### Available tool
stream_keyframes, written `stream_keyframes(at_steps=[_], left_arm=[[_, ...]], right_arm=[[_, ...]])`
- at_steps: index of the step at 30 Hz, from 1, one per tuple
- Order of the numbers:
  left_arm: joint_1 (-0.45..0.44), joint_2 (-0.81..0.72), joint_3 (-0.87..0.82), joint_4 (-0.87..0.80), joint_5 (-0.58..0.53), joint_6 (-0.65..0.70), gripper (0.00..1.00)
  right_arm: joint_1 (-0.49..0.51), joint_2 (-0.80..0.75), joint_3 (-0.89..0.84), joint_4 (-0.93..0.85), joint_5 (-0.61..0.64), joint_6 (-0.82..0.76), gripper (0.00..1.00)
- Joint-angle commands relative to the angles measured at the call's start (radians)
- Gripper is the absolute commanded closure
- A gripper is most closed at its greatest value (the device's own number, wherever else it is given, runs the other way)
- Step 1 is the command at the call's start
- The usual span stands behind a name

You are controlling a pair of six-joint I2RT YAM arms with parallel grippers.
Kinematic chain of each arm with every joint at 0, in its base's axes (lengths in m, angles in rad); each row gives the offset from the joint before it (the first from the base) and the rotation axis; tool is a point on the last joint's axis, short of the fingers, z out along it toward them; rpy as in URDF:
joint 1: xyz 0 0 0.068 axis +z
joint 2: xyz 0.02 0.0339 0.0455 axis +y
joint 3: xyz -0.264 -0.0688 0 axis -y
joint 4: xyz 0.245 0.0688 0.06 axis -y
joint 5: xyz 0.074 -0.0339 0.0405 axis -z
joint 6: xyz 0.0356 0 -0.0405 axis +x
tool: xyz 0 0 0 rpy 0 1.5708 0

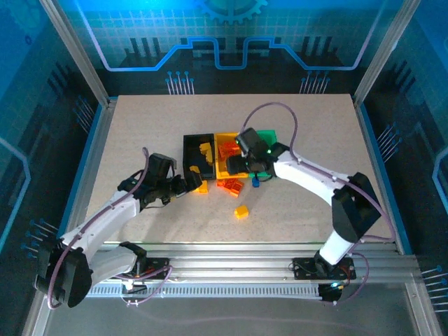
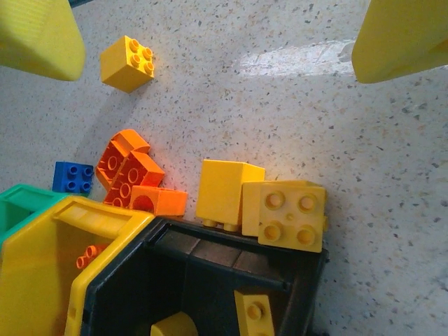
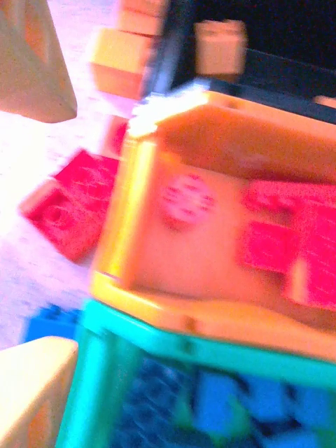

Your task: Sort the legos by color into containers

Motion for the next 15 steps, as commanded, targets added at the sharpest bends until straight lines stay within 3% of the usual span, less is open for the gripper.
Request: stream_keyframes(at_steps=[1,9,15], left_arm=[[0.021,-0.028,0.033,-0.052,-0.033,0.014,0.01],[0.041,-0.039,0.026,-0.059,-0.031,0.008,0.01],[0.043,-0.042,0.022,-0.057,-0.025,-0.002,0.01]], right_arm=[[0.076,-0.037,-0.119,-0.073,-0.077,-0.025,0.17],[0.248,-0.037,-0.237,-0.081,-0.055,0.030,0.12],[0.256,0.054,-0.239,-0.025,0.021,0.078,0.18]])
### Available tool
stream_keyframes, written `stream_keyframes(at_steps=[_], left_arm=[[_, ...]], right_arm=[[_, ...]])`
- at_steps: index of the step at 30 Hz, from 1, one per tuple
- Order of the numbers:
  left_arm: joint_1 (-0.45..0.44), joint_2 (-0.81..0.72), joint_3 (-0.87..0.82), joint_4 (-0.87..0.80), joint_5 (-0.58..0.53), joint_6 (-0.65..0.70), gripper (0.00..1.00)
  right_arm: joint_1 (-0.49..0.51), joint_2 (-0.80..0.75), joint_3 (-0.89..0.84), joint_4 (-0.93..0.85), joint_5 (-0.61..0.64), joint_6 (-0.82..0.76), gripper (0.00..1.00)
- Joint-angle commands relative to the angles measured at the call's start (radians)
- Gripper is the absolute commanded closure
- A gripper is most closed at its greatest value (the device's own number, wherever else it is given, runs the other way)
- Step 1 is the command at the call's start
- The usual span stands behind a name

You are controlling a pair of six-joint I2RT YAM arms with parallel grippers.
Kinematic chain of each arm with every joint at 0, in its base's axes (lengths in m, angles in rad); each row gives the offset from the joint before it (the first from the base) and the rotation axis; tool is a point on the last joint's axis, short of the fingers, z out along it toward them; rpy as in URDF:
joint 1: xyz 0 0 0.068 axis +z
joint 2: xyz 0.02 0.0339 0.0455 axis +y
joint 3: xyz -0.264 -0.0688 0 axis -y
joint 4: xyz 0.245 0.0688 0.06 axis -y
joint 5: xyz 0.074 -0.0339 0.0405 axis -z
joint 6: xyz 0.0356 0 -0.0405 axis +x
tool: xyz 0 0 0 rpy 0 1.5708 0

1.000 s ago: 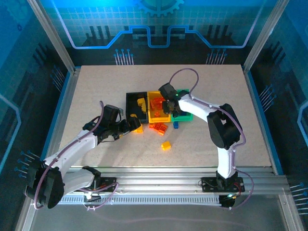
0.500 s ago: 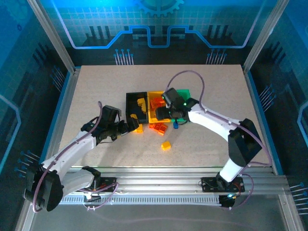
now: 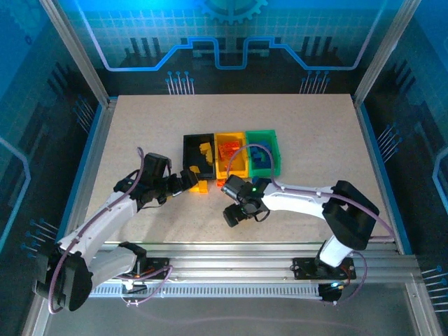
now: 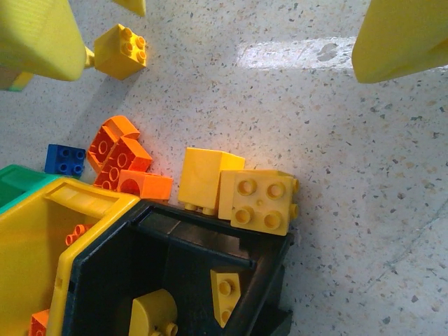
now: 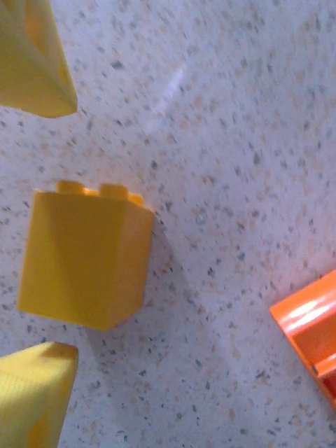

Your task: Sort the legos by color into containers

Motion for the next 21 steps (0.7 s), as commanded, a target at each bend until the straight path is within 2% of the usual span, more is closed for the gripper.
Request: stream_keyframes(at_steps=[1,7,10,15,21], left_arm=[[0.009,-0.021,0.018,-0.030,-0.008,0.002,0.01],[0.024,-0.044,0.013,-0.053,-0.037,-0.009,0.01],[0.031,-0.061,0.008,-0.059,-0.050,-0.015,0.01],[0.036,-0.077,0.009,-0.080,-0.086,-0.018,0.01],[0.043,-0.094,-0.006,-0.088,-0.109,-0.034,0.01]], right_arm=[[0.004,0.052,0.005,0.037,0.051,0.039,0.22],[0.003,0.052,0.024,0.052,0.040,0.020,0.53],[0.000,0.009,0.033,0.053,0.041,0.005,0.64],[-0.038,-0.034,0.161,0.052,0.027,-0.059,0.68],[-0.107,0.158,0.468,0.047,-0.036,-0.129,0.65]])
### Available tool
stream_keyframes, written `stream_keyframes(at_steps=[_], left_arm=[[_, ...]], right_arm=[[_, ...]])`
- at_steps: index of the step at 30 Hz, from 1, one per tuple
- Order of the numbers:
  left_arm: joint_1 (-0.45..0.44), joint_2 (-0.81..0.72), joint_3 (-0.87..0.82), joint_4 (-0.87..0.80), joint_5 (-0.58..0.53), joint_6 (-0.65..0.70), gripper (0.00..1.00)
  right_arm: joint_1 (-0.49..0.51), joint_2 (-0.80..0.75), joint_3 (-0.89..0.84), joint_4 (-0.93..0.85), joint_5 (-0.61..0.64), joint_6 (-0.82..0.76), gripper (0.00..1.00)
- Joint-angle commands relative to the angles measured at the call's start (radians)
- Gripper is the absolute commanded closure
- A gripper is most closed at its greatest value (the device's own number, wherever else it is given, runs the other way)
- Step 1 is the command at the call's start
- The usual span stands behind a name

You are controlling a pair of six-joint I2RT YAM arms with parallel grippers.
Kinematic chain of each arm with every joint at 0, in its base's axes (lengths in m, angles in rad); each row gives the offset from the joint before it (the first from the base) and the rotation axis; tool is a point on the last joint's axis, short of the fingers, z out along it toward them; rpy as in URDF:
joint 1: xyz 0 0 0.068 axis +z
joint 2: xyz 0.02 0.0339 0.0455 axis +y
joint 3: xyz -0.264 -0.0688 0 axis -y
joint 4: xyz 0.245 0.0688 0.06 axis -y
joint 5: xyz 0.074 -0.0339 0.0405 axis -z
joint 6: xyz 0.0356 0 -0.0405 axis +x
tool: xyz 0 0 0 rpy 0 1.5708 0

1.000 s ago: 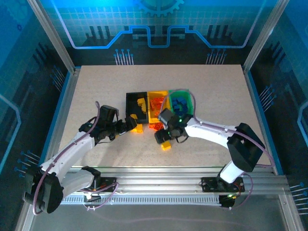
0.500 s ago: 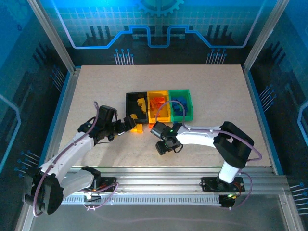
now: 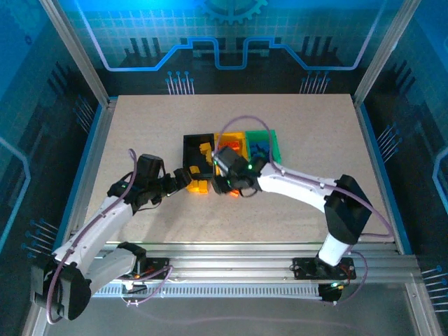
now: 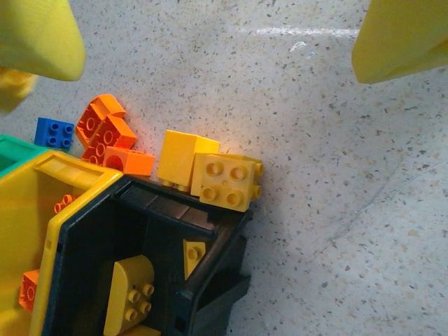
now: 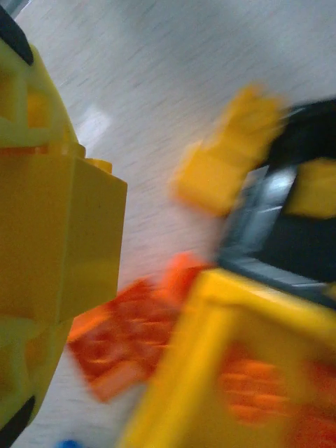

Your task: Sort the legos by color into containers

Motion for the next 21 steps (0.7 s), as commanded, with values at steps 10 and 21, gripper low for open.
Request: stream_keyframes(at_steps=[10,21], left_arm=[[0.030,0.041,-0.030,0.037,0.037,-0.011,0.08],[0.025,0.244,-0.004,0.203,0.050,0.021,0.25]], right_arm=[[-0.121,0.497,0.616,-0.107,-0.068,-0.048,0.62],[-0.158,0.486,0.667,-0.059,-0.116,0.021,0.24]])
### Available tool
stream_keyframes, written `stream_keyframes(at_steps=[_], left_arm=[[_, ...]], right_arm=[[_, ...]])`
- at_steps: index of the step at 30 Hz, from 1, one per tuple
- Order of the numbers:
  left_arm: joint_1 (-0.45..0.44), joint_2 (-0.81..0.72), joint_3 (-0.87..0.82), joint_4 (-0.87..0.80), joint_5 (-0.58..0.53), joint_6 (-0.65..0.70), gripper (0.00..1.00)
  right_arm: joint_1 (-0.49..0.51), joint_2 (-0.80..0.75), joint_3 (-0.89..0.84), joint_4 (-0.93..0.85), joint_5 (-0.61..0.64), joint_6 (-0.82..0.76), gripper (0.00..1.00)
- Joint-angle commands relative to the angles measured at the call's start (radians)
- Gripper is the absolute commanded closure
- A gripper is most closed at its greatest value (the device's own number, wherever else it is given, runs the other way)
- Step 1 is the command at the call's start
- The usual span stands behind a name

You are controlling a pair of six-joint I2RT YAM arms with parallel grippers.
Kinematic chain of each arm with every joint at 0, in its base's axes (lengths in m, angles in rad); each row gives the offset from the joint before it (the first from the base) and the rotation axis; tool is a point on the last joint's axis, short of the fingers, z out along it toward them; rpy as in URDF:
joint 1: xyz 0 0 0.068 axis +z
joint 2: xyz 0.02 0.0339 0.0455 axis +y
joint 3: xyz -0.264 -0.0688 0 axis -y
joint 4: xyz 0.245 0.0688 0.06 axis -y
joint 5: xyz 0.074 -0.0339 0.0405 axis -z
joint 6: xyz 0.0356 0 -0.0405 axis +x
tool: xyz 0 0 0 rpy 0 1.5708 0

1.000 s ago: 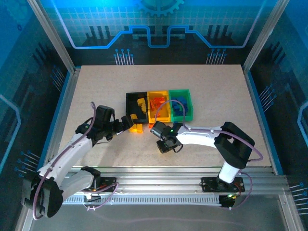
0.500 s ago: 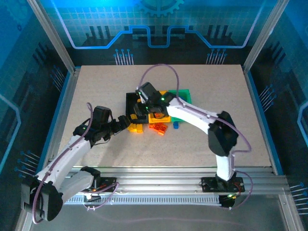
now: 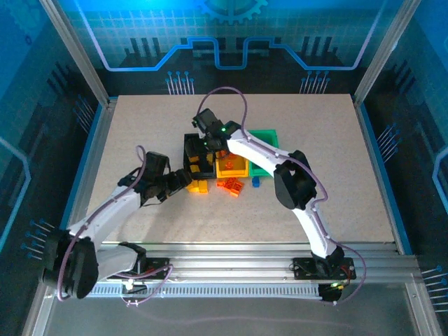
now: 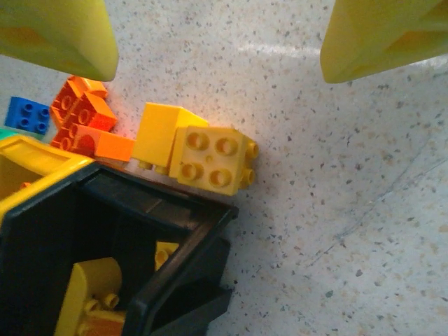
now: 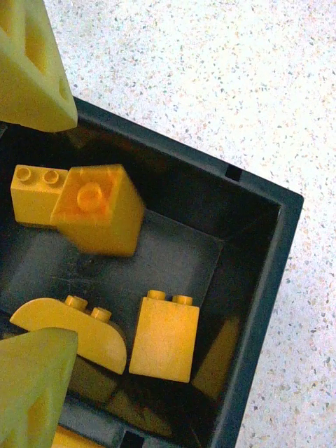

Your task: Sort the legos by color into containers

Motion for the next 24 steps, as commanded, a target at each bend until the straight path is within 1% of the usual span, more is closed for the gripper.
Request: stream_keyframes(at_steps=[1,6,10,13,18,21,24], left_arm=[[-0.001,0.077,0.018,0.085,0.000,0.035,0.27],[-0.070,0.214,0.079,0.129,-0.100,0.077,0.31],[-0.082,0.281,0.091,0.177,-0.111,0.085,0.34],[-0.083,0.309,0.087,0.187,-0.129,0.089,0.41],[-0.083,0.314,0.071,0.188,-0.132,0.091,0.57],[-0.082,0.284,0.061,0.168,-0.134,0.091,0.63],[-0.084,0.224,0.050,0.133,-0.133,0.087,0.67]], right_arm=[[-0.024,-0.103,-0.050,0.029,-0.019,0.036,0.24],[-0.039,-0.256,-0.226,0.106,-0.029,0.045,0.24],[-0.049,-0.341,-0.333,0.137,-0.034,0.052,0.24],[-0.061,-0.392,-0.398,0.160,-0.039,0.063,0.24],[-0.072,-0.425,-0.436,0.163,-0.028,0.069,0.25],[-0.075,-0.430,-0.438,0.158,-0.021,0.072,0.25],[-0.076,-0.441,-0.447,0.158,-0.016,0.075,0.26]])
